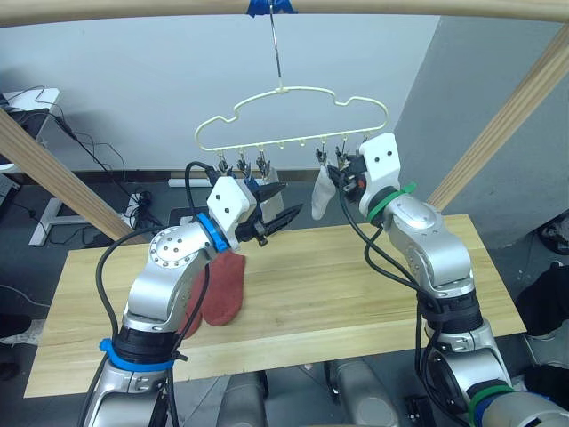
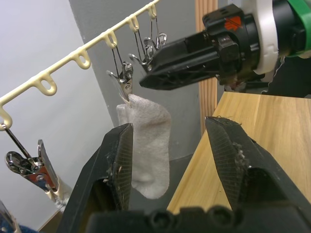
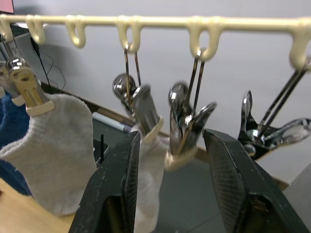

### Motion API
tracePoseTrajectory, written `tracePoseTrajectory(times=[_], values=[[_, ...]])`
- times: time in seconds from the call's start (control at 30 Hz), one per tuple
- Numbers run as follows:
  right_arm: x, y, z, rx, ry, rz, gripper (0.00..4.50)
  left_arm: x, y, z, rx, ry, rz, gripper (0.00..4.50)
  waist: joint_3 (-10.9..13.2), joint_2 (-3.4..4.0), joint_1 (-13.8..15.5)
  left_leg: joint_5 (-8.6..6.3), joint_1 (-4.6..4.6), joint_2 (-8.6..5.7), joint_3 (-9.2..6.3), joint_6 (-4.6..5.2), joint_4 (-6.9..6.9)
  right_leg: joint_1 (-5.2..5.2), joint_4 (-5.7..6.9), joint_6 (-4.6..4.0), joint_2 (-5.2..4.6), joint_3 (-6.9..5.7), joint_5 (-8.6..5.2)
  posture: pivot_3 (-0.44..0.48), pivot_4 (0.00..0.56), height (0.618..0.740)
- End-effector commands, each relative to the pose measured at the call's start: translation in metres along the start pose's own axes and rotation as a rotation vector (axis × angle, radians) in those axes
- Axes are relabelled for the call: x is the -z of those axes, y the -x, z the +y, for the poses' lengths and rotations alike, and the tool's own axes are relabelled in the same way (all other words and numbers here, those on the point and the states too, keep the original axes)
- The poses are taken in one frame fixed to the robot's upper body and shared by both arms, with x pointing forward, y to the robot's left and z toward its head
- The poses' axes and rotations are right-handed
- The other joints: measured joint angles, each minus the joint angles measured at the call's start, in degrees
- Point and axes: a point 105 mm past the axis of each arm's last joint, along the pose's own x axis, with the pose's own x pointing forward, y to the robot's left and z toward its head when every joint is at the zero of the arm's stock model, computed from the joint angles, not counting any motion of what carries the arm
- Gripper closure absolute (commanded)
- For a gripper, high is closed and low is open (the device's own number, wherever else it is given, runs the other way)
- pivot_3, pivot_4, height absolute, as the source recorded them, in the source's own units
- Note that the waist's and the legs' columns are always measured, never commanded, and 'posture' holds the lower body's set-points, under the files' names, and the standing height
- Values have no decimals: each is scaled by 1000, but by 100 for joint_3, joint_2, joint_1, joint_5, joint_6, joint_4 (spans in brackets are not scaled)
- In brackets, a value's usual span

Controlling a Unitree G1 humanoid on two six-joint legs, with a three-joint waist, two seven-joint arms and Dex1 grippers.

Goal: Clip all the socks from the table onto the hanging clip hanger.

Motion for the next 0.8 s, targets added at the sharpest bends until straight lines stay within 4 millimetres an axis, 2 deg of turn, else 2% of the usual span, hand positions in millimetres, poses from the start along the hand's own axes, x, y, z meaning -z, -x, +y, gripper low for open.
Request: tracePoseTrajectory(times=[0.03, 0.43, 0.8], values=[[-14, 7, -1, 19, -8, -54, 2373, -10, 1, 0, 5, -22, -39, 1908, 0, 0, 0, 0, 0, 0, 0, 0, 1, 0, 0, 0, 0, 0, 0, -176, 233, 740], [-13, -9, -6, 85, 1, -68, 2373, -11, -1, 2, -1, -27, -41, 1908, 0, 0, -5, 0, 0, 0, 1, 0, 7, 1, 2, 0, 0, 1, 1, -176, 234, 740], [-17, -22, -9, 172, -70, -86, 2373, -10, -2, 3, -10, -32, -39, 1908, 0, 0, -4, 0, 0, 0, 0, 0, 7, 1, 3, -5, 0, 0, 3, -176, 233, 740]])
